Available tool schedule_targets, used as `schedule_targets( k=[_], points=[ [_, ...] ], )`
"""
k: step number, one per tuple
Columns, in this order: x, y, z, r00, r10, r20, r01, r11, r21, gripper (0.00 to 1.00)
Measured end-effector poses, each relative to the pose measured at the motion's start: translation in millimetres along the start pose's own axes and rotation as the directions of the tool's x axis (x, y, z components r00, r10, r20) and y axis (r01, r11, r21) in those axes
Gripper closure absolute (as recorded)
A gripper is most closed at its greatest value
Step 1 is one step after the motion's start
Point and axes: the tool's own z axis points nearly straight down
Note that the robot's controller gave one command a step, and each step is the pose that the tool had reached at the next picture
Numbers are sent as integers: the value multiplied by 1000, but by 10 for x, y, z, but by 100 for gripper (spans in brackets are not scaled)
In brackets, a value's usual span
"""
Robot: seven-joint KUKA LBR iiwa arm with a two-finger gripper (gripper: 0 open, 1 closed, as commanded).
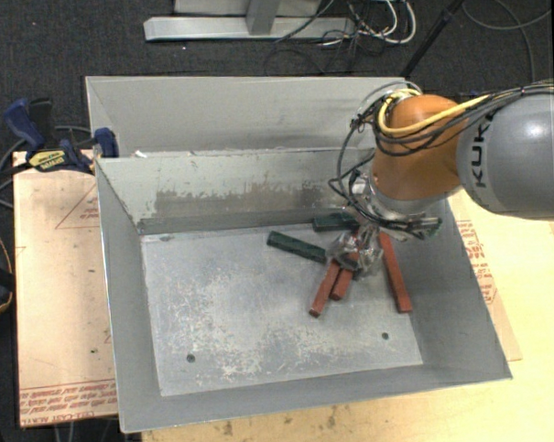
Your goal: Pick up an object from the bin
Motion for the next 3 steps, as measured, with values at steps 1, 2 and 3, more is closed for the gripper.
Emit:
schedule_targets(
  k=[1,2,3],
  points=[
    [315,-77,-177,999,-42,-3,42,999,-3,100],
    [299,-65,-166,999,-44,-2,44,999,-5,0],
    [146,-52,24,987,-164,-1,164,987,-4,0]
  ],
)
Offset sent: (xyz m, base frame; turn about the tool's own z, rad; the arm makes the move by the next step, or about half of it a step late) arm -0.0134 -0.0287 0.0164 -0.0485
